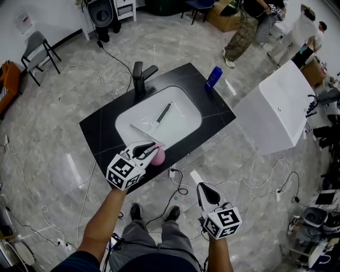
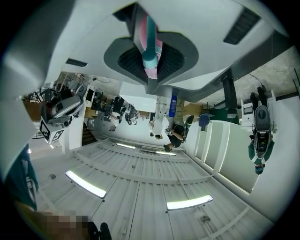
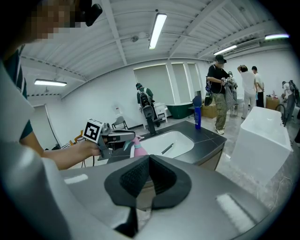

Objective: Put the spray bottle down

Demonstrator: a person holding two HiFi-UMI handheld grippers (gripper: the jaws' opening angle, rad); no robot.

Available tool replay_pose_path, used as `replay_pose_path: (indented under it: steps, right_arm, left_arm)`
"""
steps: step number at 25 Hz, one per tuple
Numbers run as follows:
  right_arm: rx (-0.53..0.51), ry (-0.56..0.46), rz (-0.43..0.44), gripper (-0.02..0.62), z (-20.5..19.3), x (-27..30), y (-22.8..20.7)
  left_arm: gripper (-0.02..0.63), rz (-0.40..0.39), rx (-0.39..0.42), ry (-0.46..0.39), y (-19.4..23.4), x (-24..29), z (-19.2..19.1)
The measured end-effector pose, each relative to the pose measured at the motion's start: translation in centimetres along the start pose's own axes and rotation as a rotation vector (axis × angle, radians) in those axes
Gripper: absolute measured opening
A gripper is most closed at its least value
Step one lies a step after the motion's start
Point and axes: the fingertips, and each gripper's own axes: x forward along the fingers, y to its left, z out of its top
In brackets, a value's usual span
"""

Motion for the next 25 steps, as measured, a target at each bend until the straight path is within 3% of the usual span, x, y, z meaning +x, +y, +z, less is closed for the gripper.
replay_pose_path:
  steps: [25]
  right_arm:
    - [0.005, 0.012, 0.001, 0.011, -0.1, -0.3, 0.4]
  left_arm:
    - [0.077, -0.018, 0.09, 0.021, -1.8, -0.5, 0.3]
